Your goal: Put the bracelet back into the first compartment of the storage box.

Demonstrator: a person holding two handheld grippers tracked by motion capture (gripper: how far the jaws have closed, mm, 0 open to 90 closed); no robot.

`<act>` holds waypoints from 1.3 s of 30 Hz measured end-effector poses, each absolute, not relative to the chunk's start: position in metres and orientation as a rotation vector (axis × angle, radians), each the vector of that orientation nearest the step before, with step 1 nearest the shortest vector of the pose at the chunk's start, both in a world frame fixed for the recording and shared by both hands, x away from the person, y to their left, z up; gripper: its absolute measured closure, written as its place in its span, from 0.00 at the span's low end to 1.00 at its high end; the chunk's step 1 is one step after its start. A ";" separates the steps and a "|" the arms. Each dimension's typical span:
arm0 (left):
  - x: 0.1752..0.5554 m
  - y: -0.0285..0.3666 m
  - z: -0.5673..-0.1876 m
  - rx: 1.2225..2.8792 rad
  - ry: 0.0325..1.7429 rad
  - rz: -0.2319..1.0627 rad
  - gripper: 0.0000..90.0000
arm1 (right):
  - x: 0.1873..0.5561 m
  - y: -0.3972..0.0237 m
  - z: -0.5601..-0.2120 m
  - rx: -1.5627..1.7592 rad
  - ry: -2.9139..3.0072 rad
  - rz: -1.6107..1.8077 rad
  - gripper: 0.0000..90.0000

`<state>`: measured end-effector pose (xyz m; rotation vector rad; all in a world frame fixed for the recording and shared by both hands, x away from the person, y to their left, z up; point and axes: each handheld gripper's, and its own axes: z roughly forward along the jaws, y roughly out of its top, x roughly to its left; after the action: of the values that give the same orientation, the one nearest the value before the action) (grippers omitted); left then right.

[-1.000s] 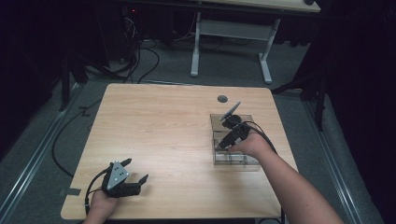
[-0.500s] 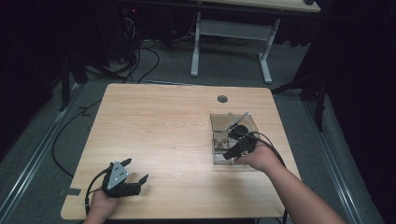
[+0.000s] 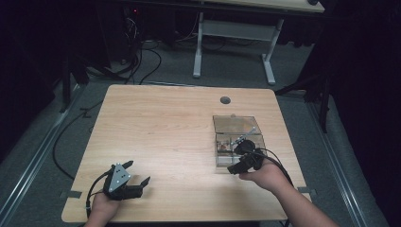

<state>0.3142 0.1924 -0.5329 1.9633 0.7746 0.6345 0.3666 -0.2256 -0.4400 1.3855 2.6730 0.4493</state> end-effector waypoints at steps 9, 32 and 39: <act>0.314 0.193 -0.533 1.964 0.774 0.638 0.17 | 0.344 -0.229 -0.459 1.359 2.636 0.515 0.39; 0.313 0.194 -0.533 1.934 0.800 0.661 0.17 | 0.298 -0.238 -0.528 1.260 2.267 0.998 0.41; 0.313 0.192 -0.533 1.947 0.802 0.668 0.17 | 0.293 -0.244 -0.529 1.231 2.207 1.105 0.45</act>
<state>0.3134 0.1923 -0.5331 1.9475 0.8016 0.6678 0.2933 -0.2441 -0.5291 1.2313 2.2072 1.1050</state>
